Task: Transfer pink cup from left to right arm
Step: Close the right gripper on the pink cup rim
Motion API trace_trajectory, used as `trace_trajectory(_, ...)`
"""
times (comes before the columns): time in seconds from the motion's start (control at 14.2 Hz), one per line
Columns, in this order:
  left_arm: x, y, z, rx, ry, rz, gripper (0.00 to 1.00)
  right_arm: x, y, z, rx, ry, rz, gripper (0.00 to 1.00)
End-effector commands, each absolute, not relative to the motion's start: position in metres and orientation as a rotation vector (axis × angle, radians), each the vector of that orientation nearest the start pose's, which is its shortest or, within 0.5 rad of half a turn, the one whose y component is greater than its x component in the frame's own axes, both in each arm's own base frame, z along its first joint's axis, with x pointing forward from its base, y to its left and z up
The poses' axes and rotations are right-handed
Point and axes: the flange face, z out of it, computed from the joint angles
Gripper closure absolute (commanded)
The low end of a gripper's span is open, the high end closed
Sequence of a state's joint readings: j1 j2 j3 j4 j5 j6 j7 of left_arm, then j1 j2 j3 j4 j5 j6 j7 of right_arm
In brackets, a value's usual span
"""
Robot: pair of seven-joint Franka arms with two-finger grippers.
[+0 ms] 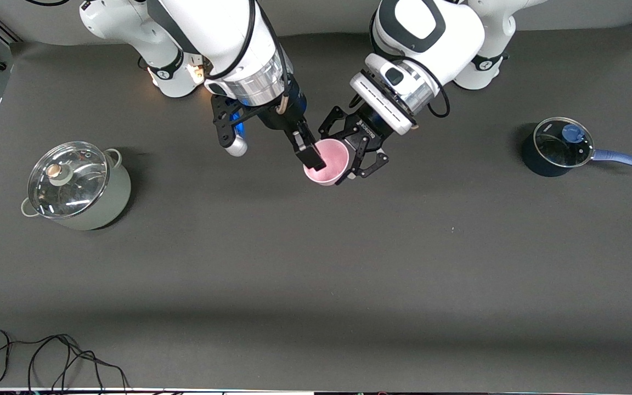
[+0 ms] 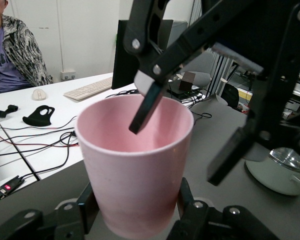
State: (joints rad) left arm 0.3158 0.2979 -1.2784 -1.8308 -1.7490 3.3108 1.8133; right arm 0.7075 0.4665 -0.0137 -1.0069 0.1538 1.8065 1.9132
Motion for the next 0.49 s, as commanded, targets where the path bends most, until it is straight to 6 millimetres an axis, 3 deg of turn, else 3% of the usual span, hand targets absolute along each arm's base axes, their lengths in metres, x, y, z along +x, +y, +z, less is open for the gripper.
trace_trajectory(0.0,0.4615,-0.3801,0.5029,2.112,-0.781,1.279,0.9,0.5382,0.4667,0.631,-2.282,1.558,0.041,1.0)
trace_trajectory(0.42,0.4615,-0.38,0.5017,2.114,-0.781,1.276,0.83,0.5405,0.4633,0.632,-2.305,1.523,0.022,1.0)
